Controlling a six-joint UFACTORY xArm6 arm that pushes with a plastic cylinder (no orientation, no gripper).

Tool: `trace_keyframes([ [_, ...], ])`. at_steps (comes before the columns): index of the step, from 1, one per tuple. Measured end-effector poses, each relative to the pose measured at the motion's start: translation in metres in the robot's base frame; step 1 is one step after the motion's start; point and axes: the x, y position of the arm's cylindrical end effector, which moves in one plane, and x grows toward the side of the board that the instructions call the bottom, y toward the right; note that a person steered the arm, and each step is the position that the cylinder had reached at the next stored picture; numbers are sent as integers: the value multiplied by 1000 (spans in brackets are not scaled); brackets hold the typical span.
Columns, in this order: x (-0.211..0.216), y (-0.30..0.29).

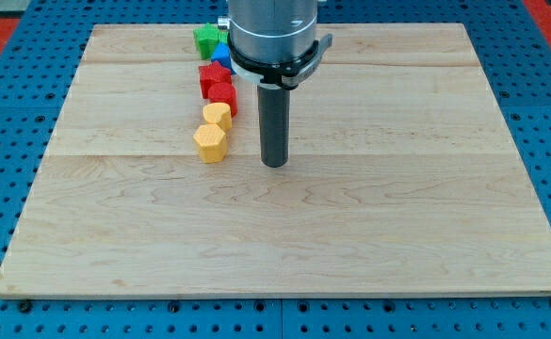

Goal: Separate the yellow blocks

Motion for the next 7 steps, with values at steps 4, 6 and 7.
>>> trace_keyframes([
  [4, 3, -61],
  [6, 0, -130],
  [7, -31, -127],
])
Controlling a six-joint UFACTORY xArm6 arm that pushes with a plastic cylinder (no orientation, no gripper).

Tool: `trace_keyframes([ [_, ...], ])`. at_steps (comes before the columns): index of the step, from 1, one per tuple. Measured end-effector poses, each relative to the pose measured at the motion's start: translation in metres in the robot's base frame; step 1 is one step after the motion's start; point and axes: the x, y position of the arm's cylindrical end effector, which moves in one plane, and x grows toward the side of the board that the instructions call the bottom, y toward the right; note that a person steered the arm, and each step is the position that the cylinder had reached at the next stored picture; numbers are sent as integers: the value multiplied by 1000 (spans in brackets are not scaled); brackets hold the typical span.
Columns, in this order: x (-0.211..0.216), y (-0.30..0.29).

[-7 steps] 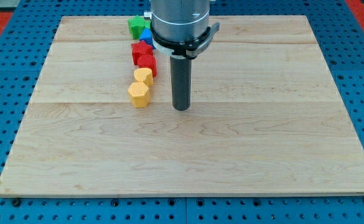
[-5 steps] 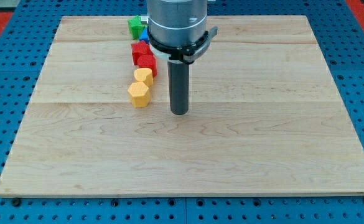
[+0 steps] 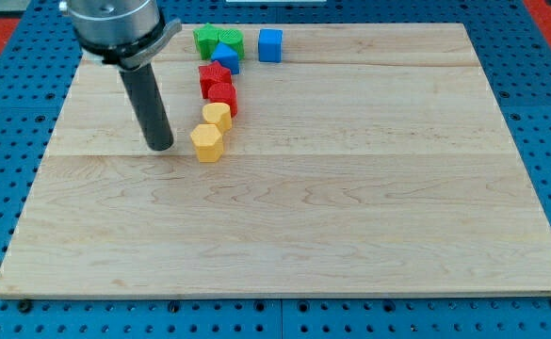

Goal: Separate the yellow blocks

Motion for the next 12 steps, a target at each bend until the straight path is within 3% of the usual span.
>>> trace_keyframes([
  [4, 42, 34],
  [5, 43, 78],
  [8, -19, 23],
  [10, -12, -13],
  [11, -42, -36],
  [12, -45, -27],
])
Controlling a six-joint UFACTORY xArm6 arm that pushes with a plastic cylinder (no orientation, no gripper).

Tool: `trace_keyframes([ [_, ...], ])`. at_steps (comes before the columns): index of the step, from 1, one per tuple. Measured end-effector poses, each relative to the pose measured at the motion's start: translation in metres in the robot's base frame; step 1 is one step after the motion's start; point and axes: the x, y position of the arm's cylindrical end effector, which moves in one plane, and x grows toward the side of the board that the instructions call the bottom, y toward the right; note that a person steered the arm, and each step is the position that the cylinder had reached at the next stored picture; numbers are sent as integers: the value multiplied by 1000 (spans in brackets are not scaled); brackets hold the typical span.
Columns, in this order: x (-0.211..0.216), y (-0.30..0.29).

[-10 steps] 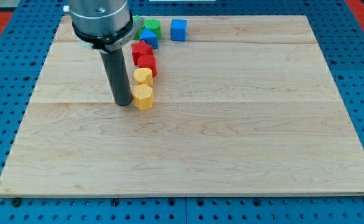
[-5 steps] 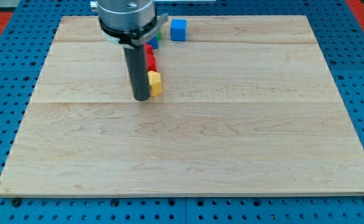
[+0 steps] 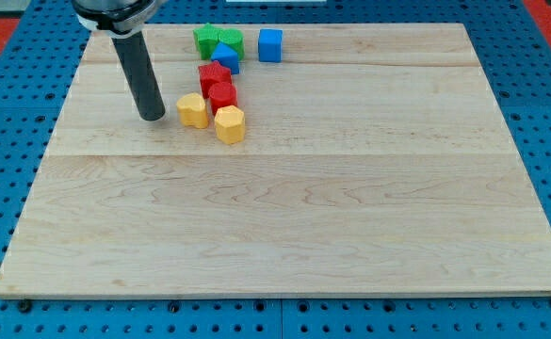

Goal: Separate the yellow blocks

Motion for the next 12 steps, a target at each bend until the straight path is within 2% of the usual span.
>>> trace_keyframes([
  [2, 21, -25],
  [3, 64, -4],
  [8, 82, 41],
  [9, 74, 51],
  [11, 0, 58],
  [12, -20, 58],
])
